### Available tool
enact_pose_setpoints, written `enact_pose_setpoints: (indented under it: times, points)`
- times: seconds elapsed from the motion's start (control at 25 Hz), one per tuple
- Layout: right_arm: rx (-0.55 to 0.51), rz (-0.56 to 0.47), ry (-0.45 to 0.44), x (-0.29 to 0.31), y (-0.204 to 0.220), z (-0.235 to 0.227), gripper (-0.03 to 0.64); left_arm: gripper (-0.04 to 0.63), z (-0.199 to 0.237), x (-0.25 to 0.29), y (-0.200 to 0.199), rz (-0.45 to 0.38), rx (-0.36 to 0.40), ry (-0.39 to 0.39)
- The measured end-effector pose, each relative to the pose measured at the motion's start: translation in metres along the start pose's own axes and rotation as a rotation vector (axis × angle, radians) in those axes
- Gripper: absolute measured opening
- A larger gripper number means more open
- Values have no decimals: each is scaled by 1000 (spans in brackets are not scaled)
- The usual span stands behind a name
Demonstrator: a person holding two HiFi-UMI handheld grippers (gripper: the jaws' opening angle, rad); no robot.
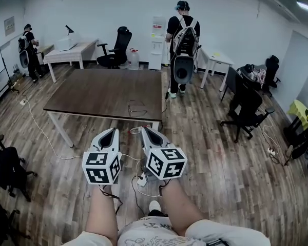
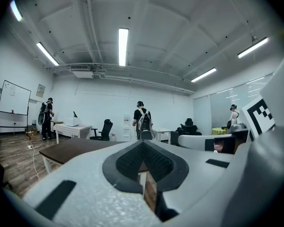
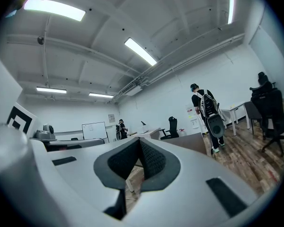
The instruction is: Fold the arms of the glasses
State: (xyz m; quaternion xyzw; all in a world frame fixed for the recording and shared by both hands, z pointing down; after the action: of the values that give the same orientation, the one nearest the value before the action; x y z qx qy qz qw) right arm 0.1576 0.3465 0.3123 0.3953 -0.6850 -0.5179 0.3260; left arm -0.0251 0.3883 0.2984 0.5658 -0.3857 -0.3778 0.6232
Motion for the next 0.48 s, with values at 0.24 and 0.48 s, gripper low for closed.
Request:
enact_pose_setpoints:
  times: [0.24,0.48]
  points:
    - [26,-3,-10,42,-13,-32,12,14,13,52,-7,23,20,-21]
    - [41,7,-19,86,-23,-65,12,14,23,105,-16,43,46,-38]
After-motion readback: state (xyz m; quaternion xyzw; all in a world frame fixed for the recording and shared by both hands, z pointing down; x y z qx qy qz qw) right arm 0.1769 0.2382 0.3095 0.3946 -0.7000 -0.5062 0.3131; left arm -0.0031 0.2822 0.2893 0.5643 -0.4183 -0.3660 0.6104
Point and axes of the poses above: the fingertips, and each gripper's own axes: x forward along the fingers, z to its left, y out of its underside, the point moved 10 cm from there along -x, backward along the fingers, and after that the axes turned 11 degrees about y, right-handed, at the moved point
